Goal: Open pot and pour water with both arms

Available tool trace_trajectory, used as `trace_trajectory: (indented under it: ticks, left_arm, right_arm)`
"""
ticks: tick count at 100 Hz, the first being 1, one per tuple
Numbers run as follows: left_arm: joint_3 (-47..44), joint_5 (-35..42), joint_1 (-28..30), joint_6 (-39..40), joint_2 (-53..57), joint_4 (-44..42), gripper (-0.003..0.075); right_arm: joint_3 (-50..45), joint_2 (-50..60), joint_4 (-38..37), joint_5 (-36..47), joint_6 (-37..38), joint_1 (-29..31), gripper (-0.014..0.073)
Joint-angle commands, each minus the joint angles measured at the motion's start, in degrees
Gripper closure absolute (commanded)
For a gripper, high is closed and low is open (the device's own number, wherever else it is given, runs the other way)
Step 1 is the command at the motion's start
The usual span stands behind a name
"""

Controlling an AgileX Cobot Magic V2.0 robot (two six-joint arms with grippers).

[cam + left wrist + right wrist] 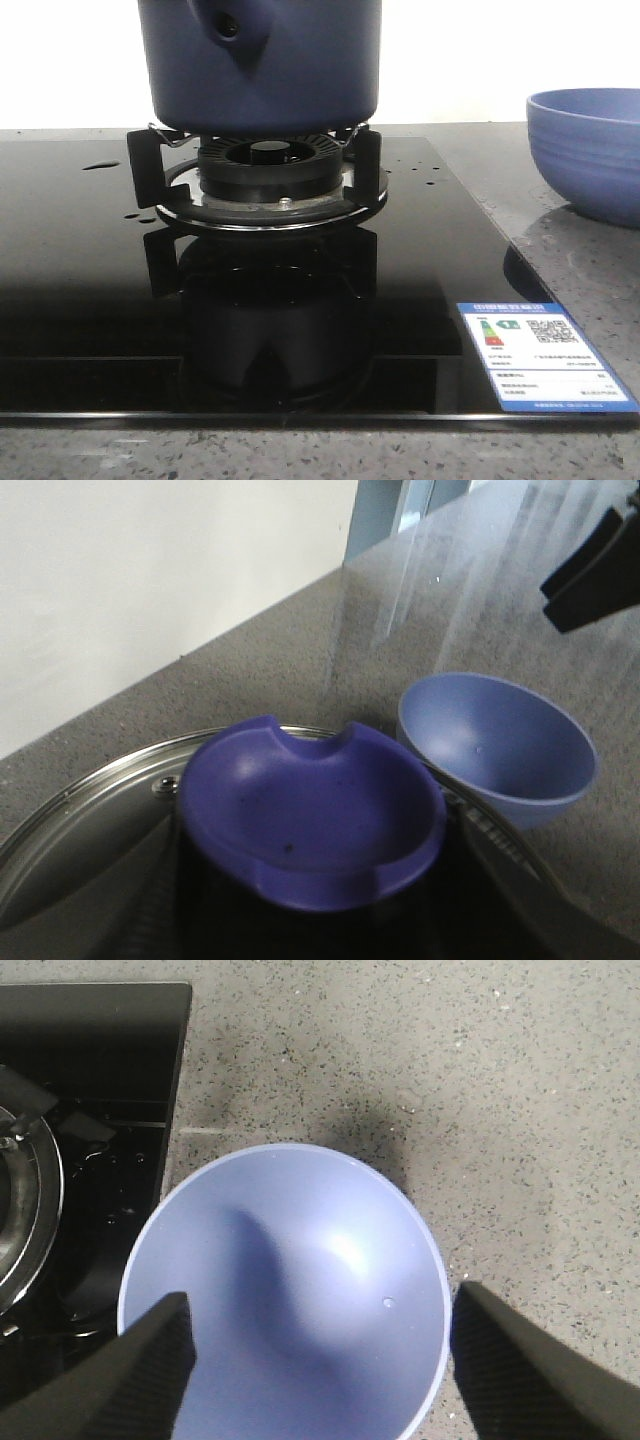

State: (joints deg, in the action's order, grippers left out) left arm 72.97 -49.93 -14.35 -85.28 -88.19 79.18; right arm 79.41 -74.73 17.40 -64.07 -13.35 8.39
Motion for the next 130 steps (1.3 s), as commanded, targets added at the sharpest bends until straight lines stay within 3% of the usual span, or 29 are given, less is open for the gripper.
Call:
trace_trajectory:
  ticks: [1, 69, 78, 94, 121, 130]
  left_arm:
    - [1.80, -0.94, -0.59, -0.03, 2.05, 4.01, 0.0366]
    - [1.80, 0.74, -0.59, -0.03, 0.70, 5.18, 0.0361]
    - [1.80, 0.74, -0.59, -0.03, 0.70, 5.29, 0.0311]
    - [2.16, 0.64, -0.46, 0.14, 0.81, 6.58, 0.0125]
    - [4.40, -2.02, 4.41, 0.44, 5.74, 6.58, 0.0120]
    - [4.51, -3.92, 8.24, 0.57, 8.93, 6.46, 0.0121]
  right_arm:
    - [2.00, 1.77, 1.25, 1.99, -0.83, 0.28, 0.0107]
    - [2.00, 1.77, 1.76, 2.20, -1.15, 0.28, 0.0108]
    - [2.00, 1.77, 1.76, 2.20, -1.15, 0.28, 0.0108]
    - [2.00, 1.77, 1.87, 2.20, -1.15, 0.28, 0.0108]
    - [2.00, 3.02, 7.69, 3.89, -4.60, 0.28, 0.0111]
    - [2.00, 4.26, 10.24, 5.80, -5.81, 0.28, 0.0162]
